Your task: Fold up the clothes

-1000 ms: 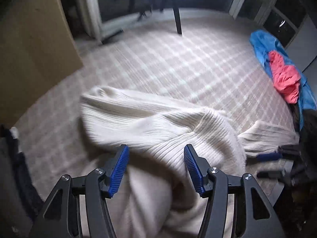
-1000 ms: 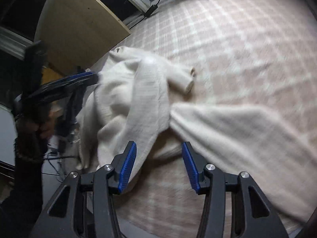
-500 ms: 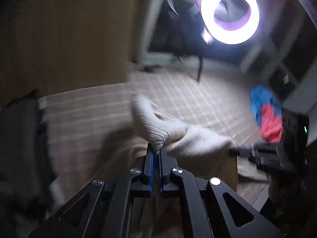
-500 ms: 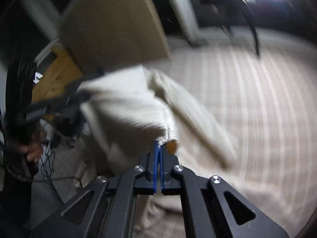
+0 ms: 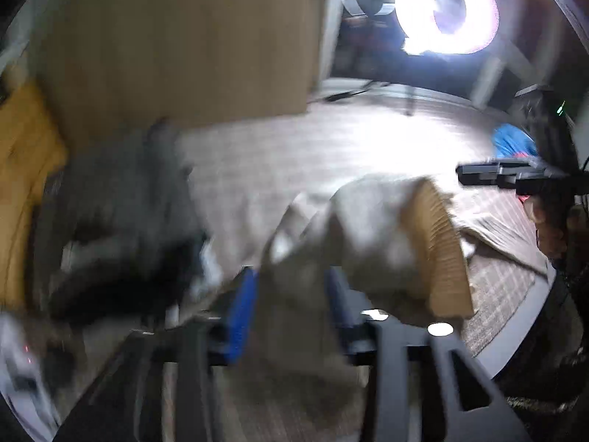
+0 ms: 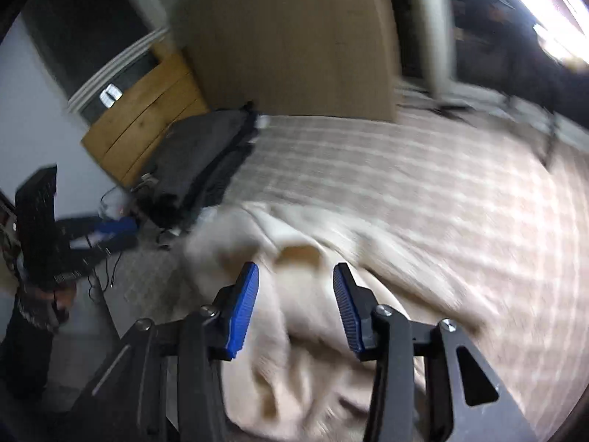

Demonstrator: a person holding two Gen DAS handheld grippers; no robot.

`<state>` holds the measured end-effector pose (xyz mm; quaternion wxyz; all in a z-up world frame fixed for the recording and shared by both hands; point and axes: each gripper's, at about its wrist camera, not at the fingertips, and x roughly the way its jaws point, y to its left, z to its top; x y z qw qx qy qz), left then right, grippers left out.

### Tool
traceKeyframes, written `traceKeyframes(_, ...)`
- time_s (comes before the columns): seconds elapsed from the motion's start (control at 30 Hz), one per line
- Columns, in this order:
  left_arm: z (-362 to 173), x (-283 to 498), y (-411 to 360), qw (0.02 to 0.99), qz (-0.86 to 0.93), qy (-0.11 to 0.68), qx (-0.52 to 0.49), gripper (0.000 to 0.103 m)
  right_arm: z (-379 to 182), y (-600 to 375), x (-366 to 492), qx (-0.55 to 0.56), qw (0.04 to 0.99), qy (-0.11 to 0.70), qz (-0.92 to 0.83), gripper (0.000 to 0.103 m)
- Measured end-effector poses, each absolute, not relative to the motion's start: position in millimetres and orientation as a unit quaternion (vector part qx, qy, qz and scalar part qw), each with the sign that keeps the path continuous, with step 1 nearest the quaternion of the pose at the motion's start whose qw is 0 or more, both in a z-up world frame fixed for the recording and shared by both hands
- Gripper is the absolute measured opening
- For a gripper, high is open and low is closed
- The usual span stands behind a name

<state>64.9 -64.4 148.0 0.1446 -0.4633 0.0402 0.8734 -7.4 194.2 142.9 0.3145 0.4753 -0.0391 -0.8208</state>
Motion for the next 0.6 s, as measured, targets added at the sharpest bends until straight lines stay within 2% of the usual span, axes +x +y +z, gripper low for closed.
traceKeyframes(0.13,133.2,33.5,-41.7,0.192,0.853,0.076,-0.479,0.051,120.0,247.9,23.9,0.491,0.286,-0.084,-0.818,0.043)
traceKeyframes(0.23,116.2,11.9,-29.7,0.219,0.833,0.092,-0.500,0.051,96.1,262.3,55.9,0.511,0.289,-0.092,-0.804,0.050)
traceKeyframes(0.3,104.8,-2.4,-21.7,0.236,0.819,0.103,-0.513,0.050,76.8,259.1,76.6,0.530,0.294,-0.086,-0.791,0.050)
traceKeyframes(0.33,99.1,-9.6,-17.7,0.245,0.811,0.108,-0.520,0.047,71.3,253.8,81.8,0.533,0.293,-0.080,-0.790,0.050)
traceKeyframes(0.43,91.7,-22.7,-11.8,0.262,0.799,0.113,-0.529,0.028,58.4,233.1,94.8,0.535,0.300,-0.061,-0.788,0.050)
traceKeyframes(0.6,110.2,-17.1,-21.7,0.265,0.814,0.086,-0.510,0.011,49.9,186.9,103.0,0.510,0.313,0.017,-0.801,0.051)
